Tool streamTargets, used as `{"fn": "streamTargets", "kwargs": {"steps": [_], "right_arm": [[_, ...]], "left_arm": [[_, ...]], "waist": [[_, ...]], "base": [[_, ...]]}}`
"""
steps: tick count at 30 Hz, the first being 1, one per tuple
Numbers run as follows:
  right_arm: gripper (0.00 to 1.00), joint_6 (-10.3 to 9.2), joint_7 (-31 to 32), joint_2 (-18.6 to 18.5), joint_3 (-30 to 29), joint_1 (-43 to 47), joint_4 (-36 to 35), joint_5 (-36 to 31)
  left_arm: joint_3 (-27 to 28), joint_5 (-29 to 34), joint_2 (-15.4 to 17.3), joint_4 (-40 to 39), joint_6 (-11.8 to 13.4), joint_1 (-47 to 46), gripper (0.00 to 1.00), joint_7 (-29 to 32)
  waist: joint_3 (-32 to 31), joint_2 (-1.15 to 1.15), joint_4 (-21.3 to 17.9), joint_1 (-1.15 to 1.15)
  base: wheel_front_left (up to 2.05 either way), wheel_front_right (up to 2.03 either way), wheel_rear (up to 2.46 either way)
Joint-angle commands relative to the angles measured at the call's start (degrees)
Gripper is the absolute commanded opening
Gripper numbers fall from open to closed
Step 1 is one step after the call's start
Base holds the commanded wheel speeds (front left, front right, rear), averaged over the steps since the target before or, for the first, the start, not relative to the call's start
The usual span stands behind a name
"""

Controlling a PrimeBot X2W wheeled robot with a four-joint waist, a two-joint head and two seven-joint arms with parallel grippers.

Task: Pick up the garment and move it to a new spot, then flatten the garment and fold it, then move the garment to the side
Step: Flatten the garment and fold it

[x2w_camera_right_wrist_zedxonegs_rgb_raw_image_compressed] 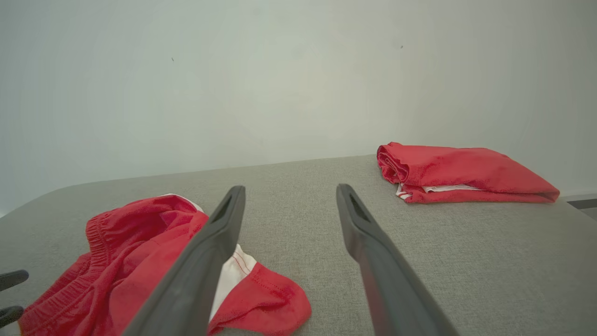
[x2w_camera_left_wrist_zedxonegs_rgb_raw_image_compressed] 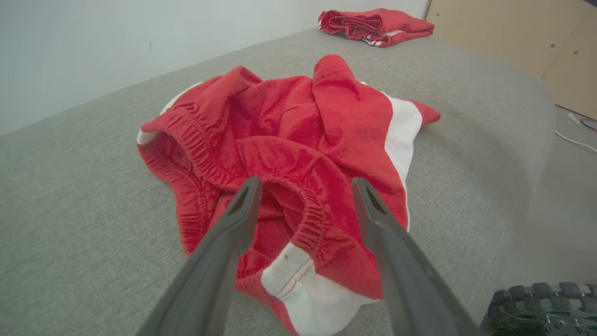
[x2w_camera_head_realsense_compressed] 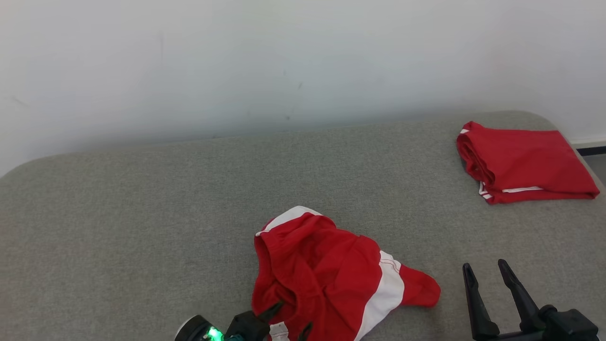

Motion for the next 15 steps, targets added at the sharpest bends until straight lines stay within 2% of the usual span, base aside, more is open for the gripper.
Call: {"fn": "streamTargets", "kwargs": {"steps": [1, 6, 7, 8, 9, 10, 15], "right_arm": [[1.0, -0.12, 0.0, -0.3, -0.1, -0.4, 0.1, 0.3], [1.0, -0.12, 0.0, -0.2, -0.3, -0.6, 0.2, 0.3], [1.0, -0.12, 0.0, -0.1, -0.6, -0.6, 0.1, 0.3], [1.0, -0.12, 0.0, -0.1, -0.7, -0.5, 0.0, 0.2], [1.0, -0.12, 0.0, -0.1, -0.8, -0.4, 0.0, 0.1], [1.0, -0.12, 0.0, -0.1, -0.9, -0.3, -0.1, 0.0], [1.0, -0.12, 0.0, 0.0, -1.4, 0.1, -0.2, -0.4]], "left_arm": [[-1.9, -1.2, 1.1, 1.3, 0.1, -0.9, 1.0, 0.9], [-4.3, -4.9, 2.1, 4.7, 0.1, -1.7, 1.0, 2.2], [-4.8, -5.4, 2.0, 5.4, 0.1, -1.6, 0.87, 2.6], [-5.2, -5.9, 2.0, 5.9, 0.1, -1.5, 0.42, 2.9], [-5.6, -6.4, 2.0, 6.4, 0.1, -1.5, 0.12, 3.1], [-6.0, -6.7, 2.0, 6.7, 0.1, -1.7, 0.0, 2.8], [-6.4, -7.7, 1.9, 8.3, 0.1, -2.4, 0.0, 1.2]], "waist": [[0.7, 0.0, -1.6, -0.01], [0.8, 0.0, -2.7, -0.01], [0.7, 0.0, -2.7, -0.01], [0.7, 0.0, -2.7, -0.01], [0.7, 0.0, -2.6, -0.01], [0.7, 0.0, -2.5, -0.01], [0.3, 0.0, -1.2, -0.01]], "base": [[0.0, 0.0, 0.0], [0.0, 0.0, 0.0], [0.0, 0.0, 0.0], [0.0, 0.0, 0.0], [0.0, 0.0, 0.0], [0.0, 0.0, 0.0], [0.0, 0.0, 0.0]]}}
